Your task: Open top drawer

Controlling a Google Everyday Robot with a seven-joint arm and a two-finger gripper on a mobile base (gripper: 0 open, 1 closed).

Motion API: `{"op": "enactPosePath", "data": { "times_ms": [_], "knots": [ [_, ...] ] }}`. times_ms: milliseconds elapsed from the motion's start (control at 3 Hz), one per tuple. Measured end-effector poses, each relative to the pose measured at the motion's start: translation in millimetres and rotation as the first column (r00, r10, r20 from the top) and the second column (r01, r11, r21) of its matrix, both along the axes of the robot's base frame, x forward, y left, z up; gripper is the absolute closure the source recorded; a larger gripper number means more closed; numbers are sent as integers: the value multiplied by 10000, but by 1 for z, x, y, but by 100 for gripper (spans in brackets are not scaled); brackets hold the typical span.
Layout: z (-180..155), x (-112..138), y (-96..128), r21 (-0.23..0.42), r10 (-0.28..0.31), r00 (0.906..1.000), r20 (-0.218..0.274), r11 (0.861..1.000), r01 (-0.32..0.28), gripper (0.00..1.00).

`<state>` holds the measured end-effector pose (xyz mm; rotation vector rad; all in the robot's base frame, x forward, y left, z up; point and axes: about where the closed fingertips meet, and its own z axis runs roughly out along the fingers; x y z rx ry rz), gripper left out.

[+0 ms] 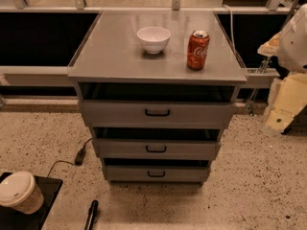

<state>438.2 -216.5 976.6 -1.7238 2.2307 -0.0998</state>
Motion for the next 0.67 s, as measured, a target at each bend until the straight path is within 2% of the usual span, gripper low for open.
{"op": "enactPosePath", "data": {
  "times_ms": [333, 667],
  "knots": [
    [0, 0, 0, 0, 0, 10000, 0, 10000, 0, 0],
    [-42, -4, -7, 627, -268, 9987, -434, 9976, 295, 0]
  ]
}}
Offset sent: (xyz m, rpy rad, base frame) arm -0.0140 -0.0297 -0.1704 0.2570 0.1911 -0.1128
